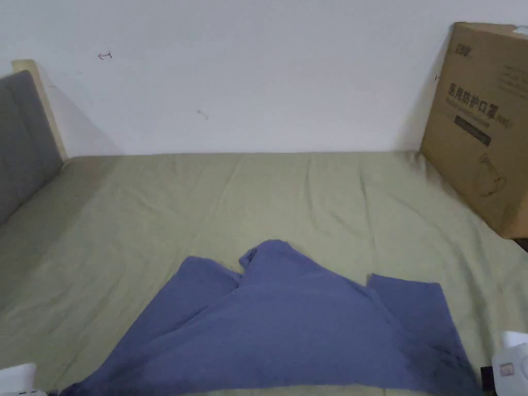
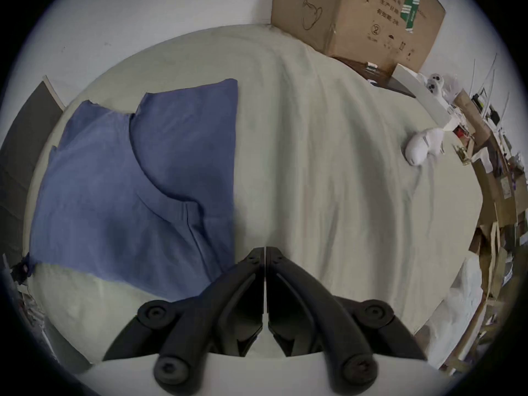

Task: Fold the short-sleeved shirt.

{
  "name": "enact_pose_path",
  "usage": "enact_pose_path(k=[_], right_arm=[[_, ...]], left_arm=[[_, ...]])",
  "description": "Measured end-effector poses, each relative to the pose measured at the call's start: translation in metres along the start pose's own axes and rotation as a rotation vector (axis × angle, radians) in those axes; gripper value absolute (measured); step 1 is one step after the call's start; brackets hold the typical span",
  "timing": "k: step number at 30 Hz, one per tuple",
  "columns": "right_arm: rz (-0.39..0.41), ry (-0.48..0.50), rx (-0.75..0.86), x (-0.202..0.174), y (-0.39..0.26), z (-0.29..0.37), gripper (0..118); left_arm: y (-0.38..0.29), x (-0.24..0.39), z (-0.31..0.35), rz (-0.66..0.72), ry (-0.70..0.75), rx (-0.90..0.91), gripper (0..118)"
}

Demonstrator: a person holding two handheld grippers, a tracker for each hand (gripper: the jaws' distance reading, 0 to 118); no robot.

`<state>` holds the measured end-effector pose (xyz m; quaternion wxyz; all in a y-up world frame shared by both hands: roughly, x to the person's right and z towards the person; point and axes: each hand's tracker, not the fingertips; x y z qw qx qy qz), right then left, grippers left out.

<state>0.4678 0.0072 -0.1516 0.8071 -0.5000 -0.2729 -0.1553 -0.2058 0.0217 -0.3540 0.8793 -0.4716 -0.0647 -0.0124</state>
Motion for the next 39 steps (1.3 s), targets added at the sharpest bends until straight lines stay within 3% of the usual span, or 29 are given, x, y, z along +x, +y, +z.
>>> enact_pose_path(k=[1, 2, 3, 4, 5, 10, 13, 15, 16, 17, 18, 19, 20, 23, 27, 28, 29, 30, 31, 32, 39], right_arm=[[-0.024, 0.048, 0.008, 0.002, 0.0, 0.003, 2], [-0.042, 0.05, 0.027, 0.003, -0.001, 0.009, 16], [-0.038, 0.044, 0.055, 0.001, -0.002, 0.016, 41], [-0.023, 0.042, 0.078, -0.001, 0.0, 0.022, 71], [-0.013, 0.045, 0.086, -0.004, 0.003, 0.027, 89], [0.113, 0.108, 0.192, -0.045, 0.014, 0.064, 89], [0.161, 0.22, 0.23, -0.08, 0.011, 0.083, 89], [0.187, 0.282, 0.23, -0.106, 0.004, 0.088, 79], [0.202, 0.294, 0.217, -0.12, -0.001, 0.088, 62], [0.212, 0.296, 0.223, -0.136, -0.008, 0.087, 26], [0.211, 0.298, 0.222, -0.149, -0.016, 0.085, 3], [0.227, 0.344, 0.211, -0.166, -0.029, 0.085, 2], [0.266, 0.4, 0.203, -0.179, -0.039, 0.084, 0], [0.369, 0.349, 0.183, -0.219, -0.067, 0.082, 0], [0.331, 0.449, 0.09, -0.252, -0.082, 0.07, 0], [0.336, 0.46, 0.08, -0.259, -0.085, 0.069, 0], [0.357, 0.446, 0.079, -0.267, -0.088, 0.069, 0], [0.4, 0.43, 0.086, -0.274, -0.091, 0.071, 0], [0.449, 0.408, 0.108, -0.28, -0.092, 0.073, 0], [0.486, 0.39, 0.121, -0.286, -0.094, 0.076, 0], [0.51, 0.445, 0.067, -0.305, -0.101, 0.071, 0]], left_arm=[[0.0, 0.004, 0.001, -0.003, 0.008, 0.001, 17], [0.002, 0.006, 0.002, -0.016, 0.019, -0.003, 37], [0.002, 0.008, 0.004, -0.044, 0.04, -0.001, 61], [0.003, 0.009, 0.008, -0.056, 0.052, 0.01, 93], [0.005, 0.01, 0.009, -0.057, 0.044, 0.008, 118], [0.017, 0.016, 0.049, -0.04, -0.06, 0.085, 114], [0.019, 0.022, 0.072, -0.062, -0.082, 0.135, 114], [0.014, 0.024, 0.082, -0.055, -0.105, 0.146, 105], [0.01, 0.025, 0.085, -0.049, -0.12, 0.147, 89], [0.003, 0.027, 0.082, -0.047, -0.13, 0.139, 51], [-0.004, 0.028, 0.08, -0.052, -0.135, 0.126, 21], [-0.014, 0.028, 0.077, -0.072, -0.14, 0.123, 1], [-0.024, 0.028, 0.077, -0.082, -0.129, 0.13, 0], [-0.047, 0.02, 0.072, -0.072, -0.132, 0.078, 0], [-0.06, -0.001, 0.07, -0.018, -0.147, 0.08, 3], [-0.058, -0.007, 0.071, -0.018, -0.139, 0.079, 18], [-0.053, -0.012, 0.069, -0.018, -0.132, 0.074, 53], [-0.049, -0.019, 0.068, -0.013, -0.109, 0.069, 79], [-0.044, -0.026, 0.065, 0.001, -0.099, 0.067, 96], [-0.037, -0.03, 0.064, 0.017, -0.1, 0.07, 104], [0.01, -0.048, 0.023, 0.103, -0.069, 0.024, 104]])
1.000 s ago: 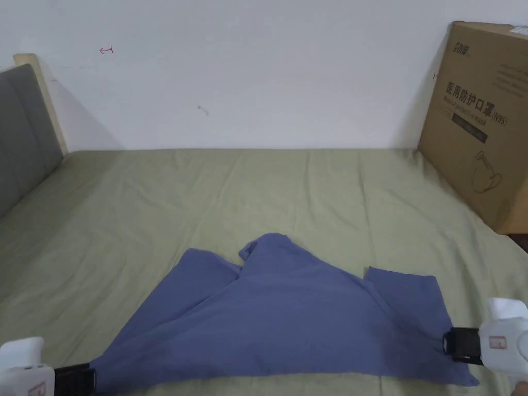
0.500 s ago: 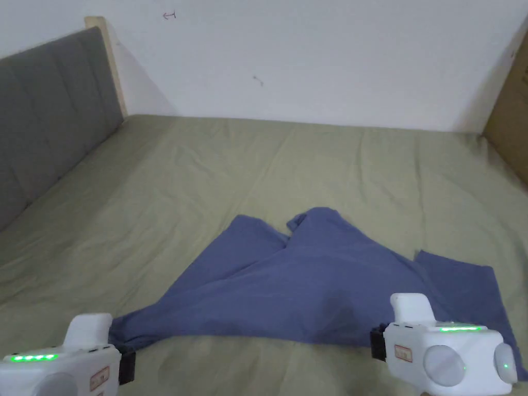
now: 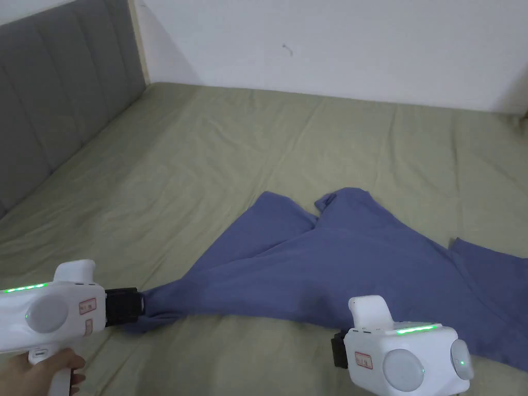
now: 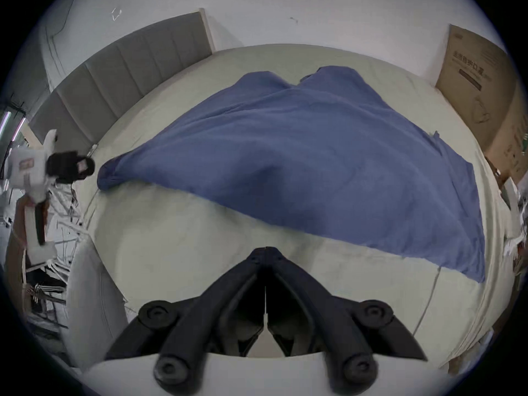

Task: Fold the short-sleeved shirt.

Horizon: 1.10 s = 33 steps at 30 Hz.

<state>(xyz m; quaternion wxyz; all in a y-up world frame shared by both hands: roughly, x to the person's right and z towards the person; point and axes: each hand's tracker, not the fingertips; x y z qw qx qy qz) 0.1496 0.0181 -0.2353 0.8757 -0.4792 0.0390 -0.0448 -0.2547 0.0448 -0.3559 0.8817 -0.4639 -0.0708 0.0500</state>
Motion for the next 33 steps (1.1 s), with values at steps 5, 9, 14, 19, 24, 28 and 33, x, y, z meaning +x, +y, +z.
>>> enact_pose_path(k=[5, 9, 14, 19, 24, 28, 33], right_arm=[[0.012, -0.024, -0.035, 0.001, -0.005, -0.01, 0], [0.004, -0.015, -0.058, 0.005, -0.006, -0.012, 0], [-0.021, -0.002, -0.046, 0.012, 0.004, -0.006, 0], [-0.08, 0.039, 0.012, 0.047, 0.035, 0.012, 59], [-0.082, -0.033, 0.06, 0.114, 0.114, 0.003, 92], [-0.087, -0.138, 0.072, 0.172, 0.189, -0.033, 92], [-0.08, -0.183, -0.032, 0.213, 0.245, -0.106, 92]], left_arm=[[-0.003, 0.009, -0.044, 0.006, -0.045, -0.142, 72], [0.004, 0.008, -0.04, -0.047, -0.007, -0.1, 46], [0.011, 0.023, -0.044, -0.106, 0.003, -0.085, 1], [0.024, 0.04, -0.021, -0.104, -0.038, -0.035, 1], [0.037, 0.053, -0.002, -0.132, -0.026, -0.018, 1], [0.045, 0.068, 0.005, -0.129, 0.018, -0.021, 1], [0.053, 0.083, -0.004, -0.138, 0.037, -0.037, 1]])
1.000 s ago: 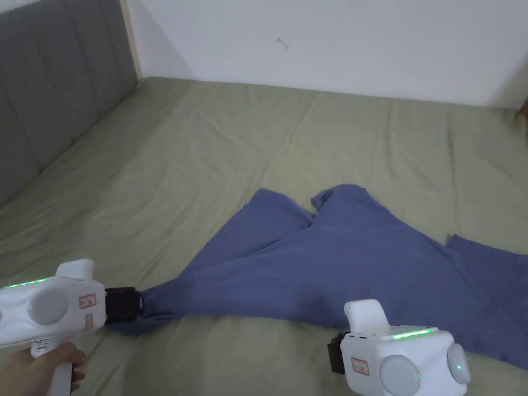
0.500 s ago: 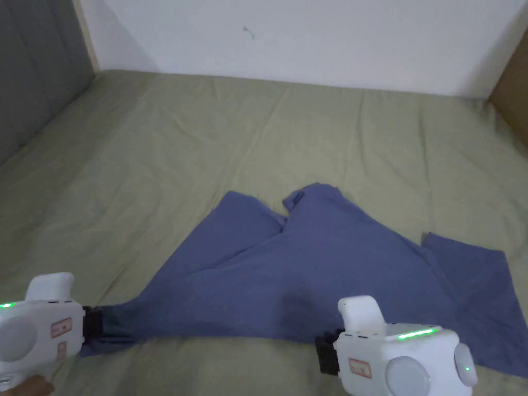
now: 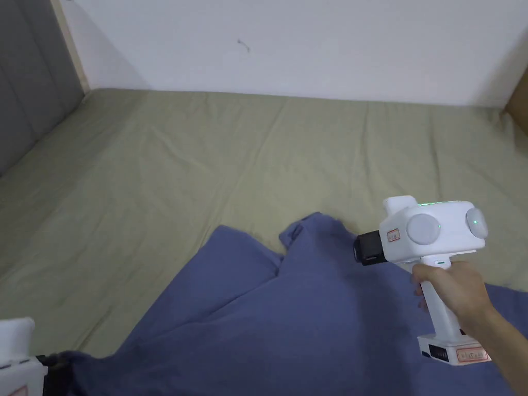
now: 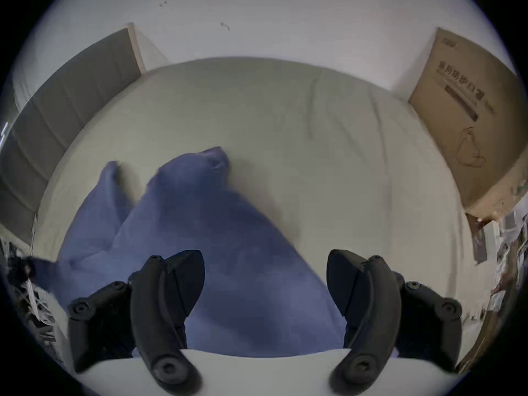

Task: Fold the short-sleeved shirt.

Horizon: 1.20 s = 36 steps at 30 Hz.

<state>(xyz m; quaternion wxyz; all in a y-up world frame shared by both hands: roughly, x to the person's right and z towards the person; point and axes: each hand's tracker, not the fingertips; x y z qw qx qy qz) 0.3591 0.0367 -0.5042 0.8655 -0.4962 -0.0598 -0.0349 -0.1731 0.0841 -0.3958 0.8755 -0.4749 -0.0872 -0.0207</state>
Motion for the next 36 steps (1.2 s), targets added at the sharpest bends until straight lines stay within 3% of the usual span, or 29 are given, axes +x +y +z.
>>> enact_pose_path(k=[2, 5, 7, 9, 10, 12, 13, 14, 19, 27, 36], right_arm=[[-0.022, -0.024, 0.018, 0.003, 0.006, -0.016, 91], [0.056, -0.075, -0.036, 0.005, 0.007, -0.044, 91], [0.029, -0.016, -0.122, 0.008, -0.003, -0.06, 85], [-0.032, -0.026, -0.038, 0.007, -0.007, -0.056, 84], [-0.011, -0.034, -0.049, 0.003, -0.007, -0.054, 81], [0.078, -0.044, -0.018, -0.003, -0.011, -0.049, 60], [0.096, -0.053, 0.003, -0.007, -0.011, -0.047, 35], [0.091, -0.093, 0.033, -0.01, -0.011, -0.042, 0], [0.036, -0.043, -0.01, 0.001, -0.006, -0.033, 0], [-0.003, -0.003, 0.133, 0.014, 0.003, 0.067, 0], [-0.111, -0.116, 0.373, 0.075, 0.009, 0.234, 0]], left_arm=[[0.004, 0.006, -0.004, -0.022, 0.017, -0.015, 1], [0.009, 0.01, -0.005, -0.011, 0.03, -0.021, 1], [0.012, 0.014, -0.004, -0.008, 0.009, -0.014, 1], [0.014, 0.024, -0.003, -0.047, 0.021, -0.007, 1], [0.015, 0.029, -0.003, -0.068, 0.025, -0.007, 1], [0.018, 0.038, -0.003, -0.098, 0.022, -0.002, 1], [0.017, 0.042, -0.003, -0.093, 0.006, -0.001, 1], [0.017, 0.044, -0.003, -0.086, -0.007, -0.005, 1], [0.014, 0.042, 0.001, -0.106, -0.001, -0.007, 1], [0.031, 0.026, 0.033, -0.075, 0.029, 0.073, 1], [0.093, 0.046, 0.096, -0.114, 0.039, 0.276, 1]])
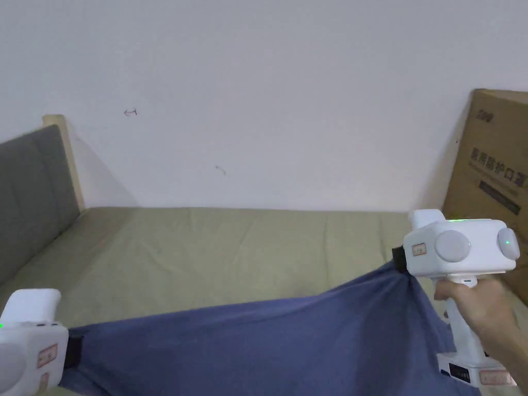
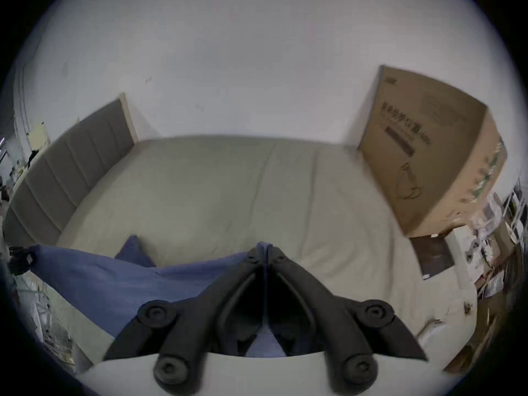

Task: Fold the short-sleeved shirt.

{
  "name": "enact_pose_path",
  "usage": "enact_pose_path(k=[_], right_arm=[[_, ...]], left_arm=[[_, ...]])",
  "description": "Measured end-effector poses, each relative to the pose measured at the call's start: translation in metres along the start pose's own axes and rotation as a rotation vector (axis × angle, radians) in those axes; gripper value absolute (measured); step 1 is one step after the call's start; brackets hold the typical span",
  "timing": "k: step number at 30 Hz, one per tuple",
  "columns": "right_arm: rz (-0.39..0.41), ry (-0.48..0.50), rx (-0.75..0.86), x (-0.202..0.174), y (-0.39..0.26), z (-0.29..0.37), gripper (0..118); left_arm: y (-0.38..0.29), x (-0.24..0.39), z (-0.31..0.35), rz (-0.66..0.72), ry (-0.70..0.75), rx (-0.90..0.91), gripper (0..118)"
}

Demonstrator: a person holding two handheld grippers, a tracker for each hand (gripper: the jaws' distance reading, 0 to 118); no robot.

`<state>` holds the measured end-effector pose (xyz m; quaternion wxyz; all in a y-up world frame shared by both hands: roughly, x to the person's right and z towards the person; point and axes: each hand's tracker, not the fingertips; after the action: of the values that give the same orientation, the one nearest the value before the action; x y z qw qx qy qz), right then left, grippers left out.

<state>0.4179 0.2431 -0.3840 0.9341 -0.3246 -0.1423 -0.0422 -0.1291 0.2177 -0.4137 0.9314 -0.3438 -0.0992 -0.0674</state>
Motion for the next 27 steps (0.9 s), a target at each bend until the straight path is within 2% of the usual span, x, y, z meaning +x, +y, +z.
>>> enact_pose_path(k=[4, 7, 9, 11, 13, 14, 17, 19, 21, 23, 25, 27], right_arm=[[-0.067, -0.043, 0.097, 0.035, 0.03, 0.068, 0], [-0.033, -0.107, 0.144, 0.053, 0.053, 0.107, 0], [-0.025, -0.155, 0.174, 0.066, 0.07, 0.129, 0], [-0.111, -0.14, 0.205, 0.081, 0.092, 0.138, 0], [-0.143, -0.137, 0.234, 0.09, 0.111, 0.148, 0], [-0.136, -0.145, 0.244, 0.092, 0.121, 0.151, 0], [-0.09, -0.193, 0.264, 0.098, 0.159, 0.149, 0], [-0.141, -0.181, 0.294, 0.105, 0.184, 0.143, 0], [-0.15, -0.177, 0.312, 0.107, 0.212, 0.133, 0], [-0.063, -0.248, 0.336, 0.103, 0.239, 0.121, 0], [-0.038, -0.291, 0.356, 0.098, 0.264, 0.111, 0], [-0.142, -0.229, 0.391, 0.1, 0.286, 0.105, 0]], left_arm=[[0.051, 0.02, 0.016, -0.034, 0.017, 0.114, 1], [0.097, 0.036, 0.023, 0.049, -0.03, 0.183, 1], [0.13, 0.05, 0.026, 0.033, -0.041, 0.209, 1], [0.165, 0.065, 0.03, -0.012, -0.023, 0.246, 1], [0.196, 0.077, 0.032, -0.021, -0.015, 0.299, 1], [0.212, 0.08, 0.031, 0.016, -0.015, 0.311, 1], [0.258, 0.092, 0.023, 0.012, -0.006, 0.332, 1], [0.287, 0.101, 0.018, -0.004, 0.017, 0.356, 1], [0.317, 0.108, 0.012, 0.003, 0.035, 0.385, 1], [0.343, 0.111, 0.006, 0.016, 0.029, 0.423, 1], [0.364, 0.116, -0.001, 0.009, 0.039, 0.445, 1], [0.385, 0.121, -0.009, -0.016, 0.097, 0.469, 1]])
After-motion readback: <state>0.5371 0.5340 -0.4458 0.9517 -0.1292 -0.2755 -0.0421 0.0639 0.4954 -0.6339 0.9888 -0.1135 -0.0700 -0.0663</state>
